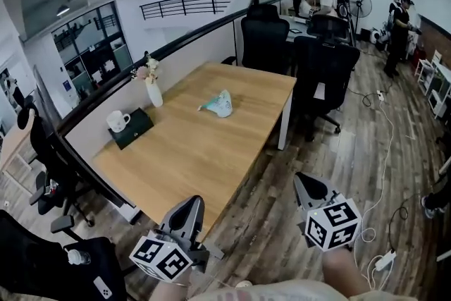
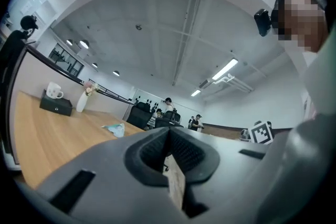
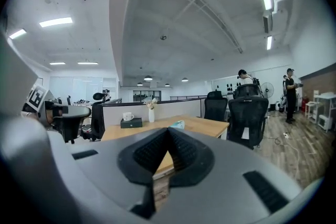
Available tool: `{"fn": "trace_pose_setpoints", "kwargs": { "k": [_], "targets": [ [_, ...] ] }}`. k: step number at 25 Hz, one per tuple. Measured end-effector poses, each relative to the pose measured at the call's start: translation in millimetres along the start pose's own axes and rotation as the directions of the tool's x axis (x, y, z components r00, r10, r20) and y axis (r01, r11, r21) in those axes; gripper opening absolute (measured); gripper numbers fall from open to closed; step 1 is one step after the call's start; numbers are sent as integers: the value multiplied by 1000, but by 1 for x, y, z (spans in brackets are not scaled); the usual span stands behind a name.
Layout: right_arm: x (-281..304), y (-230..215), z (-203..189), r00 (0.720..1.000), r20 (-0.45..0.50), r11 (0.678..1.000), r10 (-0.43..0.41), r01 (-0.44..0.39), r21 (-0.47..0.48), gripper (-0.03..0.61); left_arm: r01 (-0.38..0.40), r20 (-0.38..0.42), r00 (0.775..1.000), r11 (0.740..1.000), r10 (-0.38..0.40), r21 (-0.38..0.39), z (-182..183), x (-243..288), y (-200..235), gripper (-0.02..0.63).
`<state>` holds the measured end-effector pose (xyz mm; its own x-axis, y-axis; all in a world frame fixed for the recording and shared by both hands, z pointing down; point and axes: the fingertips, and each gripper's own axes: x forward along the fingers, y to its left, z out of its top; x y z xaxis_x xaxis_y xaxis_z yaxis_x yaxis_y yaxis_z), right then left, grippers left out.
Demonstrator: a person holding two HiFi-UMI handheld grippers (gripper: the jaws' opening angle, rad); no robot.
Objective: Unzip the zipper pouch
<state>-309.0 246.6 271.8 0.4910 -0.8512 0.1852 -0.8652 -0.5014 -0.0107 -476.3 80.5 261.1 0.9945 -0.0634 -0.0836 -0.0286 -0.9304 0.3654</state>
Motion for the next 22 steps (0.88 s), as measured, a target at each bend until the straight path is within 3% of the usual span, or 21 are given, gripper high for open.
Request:
{"fn": "trace_pose_setpoints", "kwargs": {
  "k": [4,8,11,15,22],
  "targets": [
    [36,-4,-3,1000,-9,1000,7,-7,5,-2,23,10,1000,1000,-23,-13,-1,33,23,0],
    [66,-10,-25,997,-70,999,26,-25,21,-2,-16,-58,998,999,13,-45,-27,59,49,0],
    [91,-28,-41,993,-114,999,28,-25,25,-2,-28,-76,997,996,22,-80,-37,83,62,0],
    [140,-61,-50,989,-136,997,63,-58,44,-2,-56,-67,996,996,52,-64,-39,125,80,0],
    [241,-131,-18,972,-134,981,191,-186,47,-2,-160,-19,987,984,159,-84,-31,221,105,0]
  ]
}}
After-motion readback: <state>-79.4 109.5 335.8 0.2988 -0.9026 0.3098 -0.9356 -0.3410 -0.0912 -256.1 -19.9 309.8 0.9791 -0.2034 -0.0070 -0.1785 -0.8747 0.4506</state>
